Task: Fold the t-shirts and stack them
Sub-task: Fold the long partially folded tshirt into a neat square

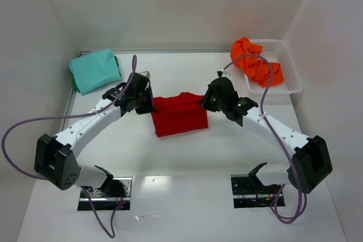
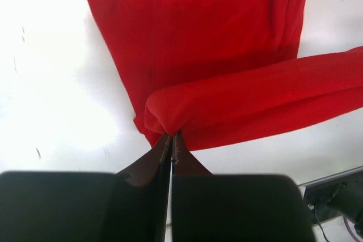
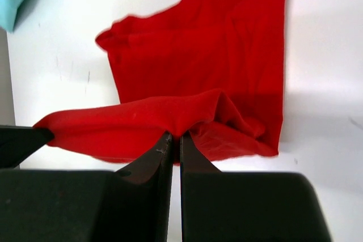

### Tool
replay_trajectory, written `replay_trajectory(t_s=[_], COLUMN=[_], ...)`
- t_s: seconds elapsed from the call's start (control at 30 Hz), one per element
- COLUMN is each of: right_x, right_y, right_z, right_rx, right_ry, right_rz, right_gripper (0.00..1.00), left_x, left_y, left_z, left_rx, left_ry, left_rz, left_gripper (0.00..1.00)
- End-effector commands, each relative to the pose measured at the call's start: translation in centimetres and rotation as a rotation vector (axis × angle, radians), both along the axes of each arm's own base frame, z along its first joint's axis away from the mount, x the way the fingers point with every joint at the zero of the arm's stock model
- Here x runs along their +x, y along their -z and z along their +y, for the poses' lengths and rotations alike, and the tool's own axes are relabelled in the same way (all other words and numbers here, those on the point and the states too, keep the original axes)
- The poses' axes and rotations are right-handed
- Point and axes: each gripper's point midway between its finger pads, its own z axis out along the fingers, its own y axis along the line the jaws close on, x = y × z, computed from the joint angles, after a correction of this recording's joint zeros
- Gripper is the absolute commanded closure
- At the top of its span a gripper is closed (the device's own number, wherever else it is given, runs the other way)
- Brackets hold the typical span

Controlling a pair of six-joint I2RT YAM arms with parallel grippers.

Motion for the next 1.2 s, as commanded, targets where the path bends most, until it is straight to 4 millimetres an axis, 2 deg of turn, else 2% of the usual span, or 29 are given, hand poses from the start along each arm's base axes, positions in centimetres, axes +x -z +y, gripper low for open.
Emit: replay_trajectory(t_s=[0.0,0.07,0.1,0.13,0.17,0.2,0.23,0.4,0.47,0.5,0.53,0.57,0.6,0.63,0.67,0.7,0.73,0.77,0.8,0.83,0.9,0.93,0.97,1.03,1.1,1.13,1.17], right_x=[4.4,5.3,5.8,6.2,6.7,7.2,7.6,9.4,10.1,10.3,10.6,10.9,11.1,11.3,11.7,12.0,12.0,12.4,12.9,12.9,13.1,13.0,13.0,12.6,11.4,11.1,10.4], right_y=[-3.7,-3.5,-3.4,-2.4,-2.7,-2.4,-2.2,0.3,0.9,1.9,1.9,1.9,2.7,3.2,3.0,3.2,3.2,2.4,1.9,1.0,-1.0,-2.6,-3.7,-4.6,-4.1,-3.4,-2.6], right_z=[-0.4,-0.3,-0.5,-0.3,0.0,-0.3,-0.2,-0.2,-0.3,-0.3,-0.1,0.0,0.1,-0.2,0.0,0.1,0.1,0.3,0.0,-0.2,-0.4,-0.9,-1.0,-1.2,-1.3,-1.1,-0.9], right_rx=[0.025,0.016,0.013,-0.005,0.003,0.002,0.013,-0.003,-0.015,-0.03,-0.025,-0.025,-0.037,-0.043,-0.037,-0.046,-0.046,-0.036,-0.03,-0.033,-0.026,-0.026,-0.026,-0.023,-0.015,-0.015,-0.006], right_ry=[0.055,0.044,0.053,0.046,0.047,0.059,0.053,0.07,0.074,0.068,0.069,0.069,0.063,0.072,0.072,0.067,0.067,0.068,0.078,0.082,0.089,0.103,0.097,0.094,0.071,0.056,0.031], right_rz=[-0.147,-0.161,-0.158,-0.144,-0.158,-0.157,-0.156,-0.131,-0.126,-0.115,-0.125,-0.125,-0.118,-0.109,-0.118,-0.118,-0.118,-0.137,-0.147,-0.17,-0.22,-0.257,-0.286,-0.308,-0.296,-0.279,-0.265], right_gripper=[1.0,1.0,1.0,1.0,1.0,1.0,1.0,0.99,0.95,0.94,0.94,0.92,0.87,0.82,0.73,0.55,0.45,0.37,0.32,0.21,0.1,0.04,0.04,0.04,0.13,0.18,0.37], left_x=[3.2,4.1,5.2,5.6,5.9,5.9,6.6,7.6,8.2,8.2,8.7,8.8,9.2,9.7,10.0,10.8,11.2,11.9,12.9,13.2,13.8,14.2,13.9,13.2,11.5,11.2,10.3], left_y=[-1.0,-1.0,-0.8,-0.7,-0.5,0.5,0.4,2.9,3.6,4.0,3.9,4.7,4.3,4.8,4.9,4.4,4.3,3.9,2.5,1.7,-0.6,-1.6,-2.8,-2.6,-0.8,-0.2,0.4], left_z=[1.1,0.7,0.8,0.9,0.8,0.8,0.9,1.6,1.9,1.9,1.7,2.0,1.9,2.4,2.5,2.9,3.5,3.7,3.8,3.4,2.9,2.4,1.5,0.5,-0.7,-1.1,-1.9], left_rx=[0.017,0.004,0.012,0.014,0.017,0.032,0.029,0.047,0.055,0.059,0.055,0.062,0.062,0.072,0.081,0.079,0.083,0.08,0.069,0.054,0.015,-0.014,-0.062,-0.097,-0.141,-0.162,-0.19], left_ry=[0.025,0.04,0.037,0.043,0.043,0.052,0.043,0.031,0.031,0.031,0.031,0.022,0.03,0.013,0.007,0.004,-0.001,-0.011,-0.009,0.013,0.039,0.055,0.092,0.131,0.186,0.205,0.227], left_rz=[-0.061,-0.064,-0.068,-0.066,-0.059,-0.037,-0.046,0.005,0.011,0.021,0.011,0.03,0.01,0.013,0.012,-0.015,-0.028,-0.038,-0.076,-0.093,-0.149,-0.185,-0.207,-0.205,-0.155,-0.148,-0.124], left_gripper=[1.0,1.0,1.0,1.0,1.0,1.0,1.0,0.99,0.89,0.81,0.79,0.77,0.72,0.64,0.58,0.5,0.39,0.37,0.35,0.32,0.25,0.21,0.19,0.19,0.19,0.19,0.21])
